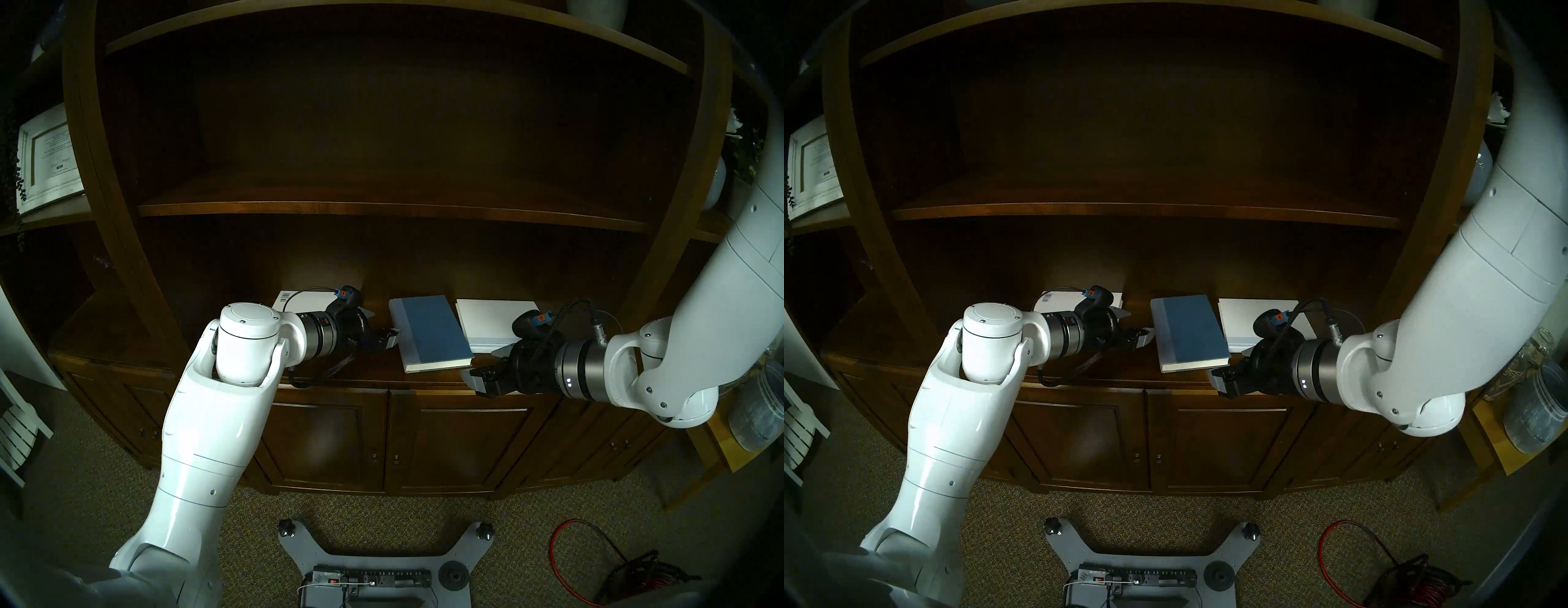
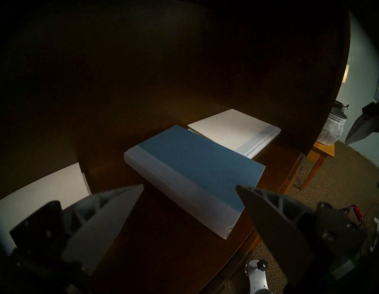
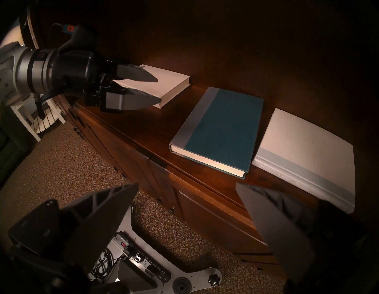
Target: Close the books and align them horizontally on the shelf
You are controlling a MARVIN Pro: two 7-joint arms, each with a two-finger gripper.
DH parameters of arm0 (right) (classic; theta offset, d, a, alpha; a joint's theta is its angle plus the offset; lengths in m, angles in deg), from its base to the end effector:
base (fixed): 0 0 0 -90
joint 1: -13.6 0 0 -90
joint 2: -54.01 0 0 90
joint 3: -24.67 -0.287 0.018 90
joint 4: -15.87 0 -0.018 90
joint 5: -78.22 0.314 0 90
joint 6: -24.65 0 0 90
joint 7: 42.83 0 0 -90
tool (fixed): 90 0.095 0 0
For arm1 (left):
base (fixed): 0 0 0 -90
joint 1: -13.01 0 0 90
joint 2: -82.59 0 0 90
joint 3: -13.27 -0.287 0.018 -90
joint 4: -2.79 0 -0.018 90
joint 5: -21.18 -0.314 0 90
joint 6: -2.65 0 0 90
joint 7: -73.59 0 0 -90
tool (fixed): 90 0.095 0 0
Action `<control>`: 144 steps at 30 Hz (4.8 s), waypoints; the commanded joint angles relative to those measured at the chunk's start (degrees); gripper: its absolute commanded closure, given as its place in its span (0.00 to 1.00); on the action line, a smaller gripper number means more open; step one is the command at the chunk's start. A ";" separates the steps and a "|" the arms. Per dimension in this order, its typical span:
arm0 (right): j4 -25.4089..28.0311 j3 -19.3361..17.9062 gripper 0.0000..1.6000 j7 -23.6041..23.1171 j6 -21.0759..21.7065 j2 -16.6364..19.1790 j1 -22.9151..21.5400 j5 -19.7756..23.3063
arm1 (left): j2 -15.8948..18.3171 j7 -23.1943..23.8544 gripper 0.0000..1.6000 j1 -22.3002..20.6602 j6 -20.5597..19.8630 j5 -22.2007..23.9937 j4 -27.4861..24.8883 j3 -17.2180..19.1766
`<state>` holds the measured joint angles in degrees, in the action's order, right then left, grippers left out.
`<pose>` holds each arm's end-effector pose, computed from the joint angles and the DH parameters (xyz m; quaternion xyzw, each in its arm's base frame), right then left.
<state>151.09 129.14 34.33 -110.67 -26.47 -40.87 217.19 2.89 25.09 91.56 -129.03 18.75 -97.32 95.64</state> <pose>0.2965 -0.0324 -0.1489 -0.8679 -0.2528 -0.4043 0.1393 0.4328 -0.0587 -0.2234 0.7896 -0.2949 0.4920 0.2177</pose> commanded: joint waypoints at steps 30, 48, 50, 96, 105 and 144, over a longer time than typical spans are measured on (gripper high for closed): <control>-0.61 -0.09 0.00 0.04 -0.42 0.15 -0.78 0.32 | -15.72 -7.87 0.00 -17.33 0.93 -7.84 22.84 -6.83; -0.62 -0.12 0.00 0.08 -0.47 0.18 -0.84 0.42 | -16.88 -9.31 0.00 -24.41 3.32 -9.92 33.64 -2.25; -0.62 -0.12 0.00 0.09 -0.47 0.18 -0.84 0.43 | -16.85 -9.05 0.00 -24.77 3.67 -9.83 34.33 -1.69; -0.21 -0.19 0.00 0.85 -1.32 0.27 -1.24 0.44 | -11.01 1.59 0.00 -38.43 22.46 -17.42 60.44 -8.71; -0.18 -0.20 0.00 0.99 -1.40 0.29 -1.22 0.36 | -8.20 8.33 0.00 -33.79 13.48 -16.56 51.99 -8.58; -0.16 -0.23 0.00 1.19 -1.43 0.38 -1.22 0.19 | -1.95 14.71 0.00 -21.68 0.53 -17.81 33.02 -11.30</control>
<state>151.08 129.06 35.64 -111.35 -26.13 -40.89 217.54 -0.88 38.73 67.32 -126.57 1.40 -63.86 84.80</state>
